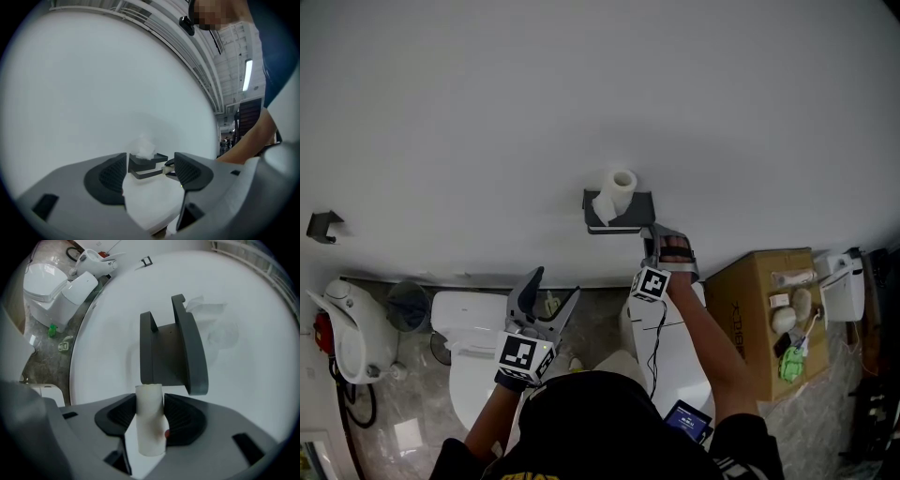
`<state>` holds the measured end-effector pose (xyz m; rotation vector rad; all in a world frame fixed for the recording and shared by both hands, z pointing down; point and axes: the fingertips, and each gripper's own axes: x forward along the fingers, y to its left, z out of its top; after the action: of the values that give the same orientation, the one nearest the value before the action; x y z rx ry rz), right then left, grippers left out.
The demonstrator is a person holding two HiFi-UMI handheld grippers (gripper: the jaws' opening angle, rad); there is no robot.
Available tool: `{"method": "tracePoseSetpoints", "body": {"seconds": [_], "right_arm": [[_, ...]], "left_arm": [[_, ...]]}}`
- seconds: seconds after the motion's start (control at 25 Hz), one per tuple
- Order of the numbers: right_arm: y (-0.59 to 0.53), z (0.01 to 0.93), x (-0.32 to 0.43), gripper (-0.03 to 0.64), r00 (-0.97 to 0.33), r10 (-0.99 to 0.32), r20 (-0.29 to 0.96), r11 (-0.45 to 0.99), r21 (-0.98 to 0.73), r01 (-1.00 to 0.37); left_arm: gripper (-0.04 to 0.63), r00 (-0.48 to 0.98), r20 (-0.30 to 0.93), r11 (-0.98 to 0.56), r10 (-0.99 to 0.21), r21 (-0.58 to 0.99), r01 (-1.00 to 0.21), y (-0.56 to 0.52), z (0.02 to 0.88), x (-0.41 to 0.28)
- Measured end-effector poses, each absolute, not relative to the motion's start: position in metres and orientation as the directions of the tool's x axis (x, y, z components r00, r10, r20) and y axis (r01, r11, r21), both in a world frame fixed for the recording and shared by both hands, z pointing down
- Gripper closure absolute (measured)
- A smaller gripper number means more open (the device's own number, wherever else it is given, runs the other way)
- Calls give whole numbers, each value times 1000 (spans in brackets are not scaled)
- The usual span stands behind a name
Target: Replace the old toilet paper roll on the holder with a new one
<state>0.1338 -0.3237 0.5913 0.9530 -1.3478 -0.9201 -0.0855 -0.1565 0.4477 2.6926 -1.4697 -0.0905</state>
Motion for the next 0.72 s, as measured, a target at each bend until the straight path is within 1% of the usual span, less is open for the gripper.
{"method": "tracePoseSetpoints", "body": {"seconds": [0.28, 0.72], "right_arm": [[-322, 584, 147, 431, 50, -939, 341, 338, 939, -59], [-287, 535, 155, 431, 58, -965, 255, 229, 931, -284]], "left_arm": [[268, 553, -9, -551, -833, 88, -830, -160, 449, -82], [268, 554, 14, -551, -832, 88, -830, -163, 457, -82]]}}
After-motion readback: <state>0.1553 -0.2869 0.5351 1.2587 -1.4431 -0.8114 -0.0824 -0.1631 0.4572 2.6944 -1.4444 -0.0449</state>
